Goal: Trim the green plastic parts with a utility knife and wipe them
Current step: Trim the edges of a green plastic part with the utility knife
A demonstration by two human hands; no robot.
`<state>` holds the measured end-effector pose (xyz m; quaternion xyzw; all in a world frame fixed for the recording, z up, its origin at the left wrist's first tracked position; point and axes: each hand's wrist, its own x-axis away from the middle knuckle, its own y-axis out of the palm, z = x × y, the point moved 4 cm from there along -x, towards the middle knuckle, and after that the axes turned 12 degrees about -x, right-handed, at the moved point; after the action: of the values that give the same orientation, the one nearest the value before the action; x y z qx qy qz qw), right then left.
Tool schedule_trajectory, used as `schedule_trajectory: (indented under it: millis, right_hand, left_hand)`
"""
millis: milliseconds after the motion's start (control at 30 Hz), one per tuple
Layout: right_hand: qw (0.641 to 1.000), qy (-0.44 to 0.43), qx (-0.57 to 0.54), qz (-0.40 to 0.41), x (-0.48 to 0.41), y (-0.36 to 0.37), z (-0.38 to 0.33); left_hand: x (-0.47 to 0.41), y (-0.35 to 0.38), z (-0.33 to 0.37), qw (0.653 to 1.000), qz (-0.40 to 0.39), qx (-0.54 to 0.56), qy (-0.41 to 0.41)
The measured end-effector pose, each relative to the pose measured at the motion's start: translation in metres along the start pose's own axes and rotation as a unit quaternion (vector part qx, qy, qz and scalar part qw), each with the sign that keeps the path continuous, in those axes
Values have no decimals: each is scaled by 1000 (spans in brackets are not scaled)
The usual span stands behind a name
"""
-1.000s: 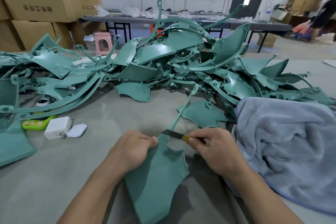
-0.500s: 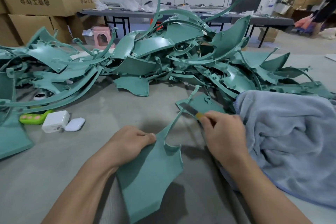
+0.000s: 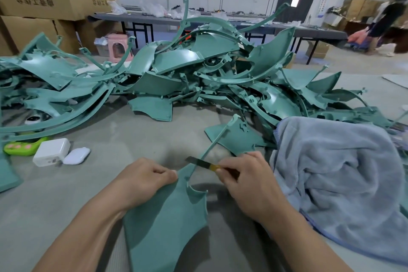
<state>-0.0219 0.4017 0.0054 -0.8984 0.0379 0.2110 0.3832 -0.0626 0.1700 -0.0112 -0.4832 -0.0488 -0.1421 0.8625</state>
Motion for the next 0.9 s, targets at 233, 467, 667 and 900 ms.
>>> schedule_trajectory:
  millis: [233,467,667,900]
  right_hand:
    - [997,44,-49,37,-3,-1,6]
    - [972,140,3,191,-9,-19,20]
    - [988,52,-128,64,5,1,4]
    - [980,74,-176,-56,-1,17,0]
  left_hand:
    - [-4,2,1,999,29,-20,12]
    - [-9,4,-6,999,30,-26,23]
    - [-12,3,-13,996,84,-32,-6]
    - [-11,6,-10,995,83,-54,12]
